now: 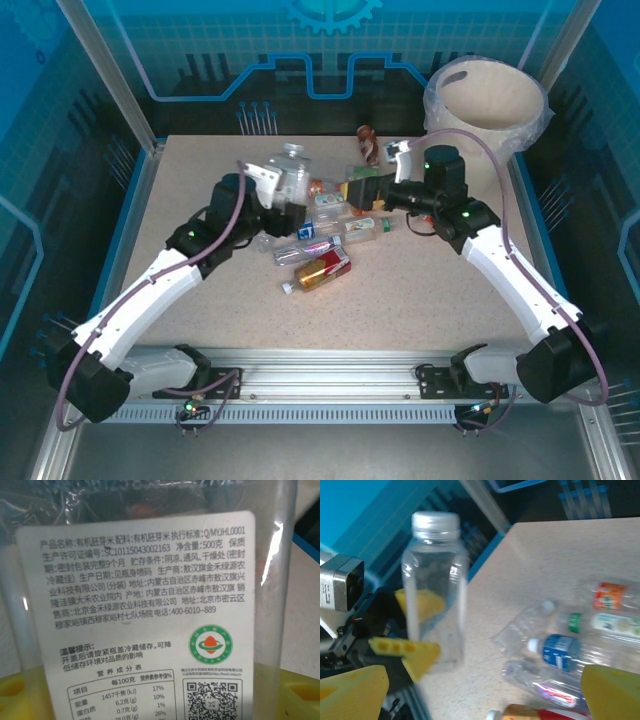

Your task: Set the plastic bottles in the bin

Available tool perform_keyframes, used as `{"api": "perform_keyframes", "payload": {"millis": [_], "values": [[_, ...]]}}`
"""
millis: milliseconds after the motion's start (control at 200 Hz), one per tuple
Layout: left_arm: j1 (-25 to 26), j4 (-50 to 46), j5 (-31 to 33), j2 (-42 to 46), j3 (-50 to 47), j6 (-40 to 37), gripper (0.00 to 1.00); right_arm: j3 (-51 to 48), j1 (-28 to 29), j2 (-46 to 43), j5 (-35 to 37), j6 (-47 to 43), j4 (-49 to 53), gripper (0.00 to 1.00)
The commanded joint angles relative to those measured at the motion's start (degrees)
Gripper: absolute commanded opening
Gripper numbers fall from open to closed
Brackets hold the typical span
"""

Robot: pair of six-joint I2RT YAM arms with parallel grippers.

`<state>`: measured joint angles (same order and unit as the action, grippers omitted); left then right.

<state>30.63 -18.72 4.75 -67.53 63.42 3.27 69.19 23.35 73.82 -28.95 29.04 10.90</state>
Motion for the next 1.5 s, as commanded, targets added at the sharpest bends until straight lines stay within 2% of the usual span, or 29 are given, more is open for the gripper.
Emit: {"api": "perform_keyframes", "payload": {"millis": [0,100,235,365,460,605,700,770,945,1040,1221,1381,1401,1496], "values": [[4.8,2.4,2.5,0.8,2.7,-8.6,0.67,2.5,3.4,0.2,-3.9,-2.4,-3.9,1.00],[8.2,5.8,3.3,1.4,1.4,-12.2,0.67,3.3,5.8,0.4,2.0,-3.0,-2.9,1.00],[10.3,11.9,2.6,3.3,-1.9,-11.0,0.67,3.2,7.8,0.4,9.9,-2.4,-0.9,1.00],[13.2,16.1,4.1,3.5,-4.3,-10.9,0.67,1.4,7.9,0.8,4.8,0.1,-5.0,1.00],[15.0,18.0,6.9,2.2,-5.0,-12.0,0.67,1.6,7.9,1.7,2.0,3.1,-6.3,0.95],[15.5,19.5,8.6,1.6,-6.2,-13.9,0.69,2.3,8.0,2.0,3.6,4.4,-4.8,0.89],[15.5,24.3,9.0,2.1,-9.7,-13.3,0.69,1.7,8.0,1.6,4.1,4.3,-5.2,0.80],[15.5,24.3,7.6,2.0,-9.7,-12.1,0.68,2.3,8.0,1.8,3.1,3.8,-4.5,0.77],[15.6,21.7,7.2,1.2,-8.8,-12.1,0.69,2.8,7.9,2.0,2.2,2.3,-4.1,0.62],[15.6,19.4,6.5,0.6,-8.0,-12.1,0.69,3.0,7.9,1.9,2.3,1.7,-3.8,0.59],[15.5,19.1,8.5,-0.4,-7.5,-10.9,0.81,3.7,7.7,2.3,3.4,0.0,-2.5,0.51],[15.5,20.6,10.0,0.0,-8.4,-10.7,0.95,3.9,6.0,2.5,3.9,-0.2,-2.1,0.47],[15.5,21.1,10.5,0.2,-8.9,-10.9,0.99,4.0,5.6,2.5,3.9,-0.3,-2.0,0.47],[14.7,23.2,12.9,1.8,-11.4,-10.1,0.99,4.2,2.9,2.9,3.7,-0.4,-1.3,0.46]]}}
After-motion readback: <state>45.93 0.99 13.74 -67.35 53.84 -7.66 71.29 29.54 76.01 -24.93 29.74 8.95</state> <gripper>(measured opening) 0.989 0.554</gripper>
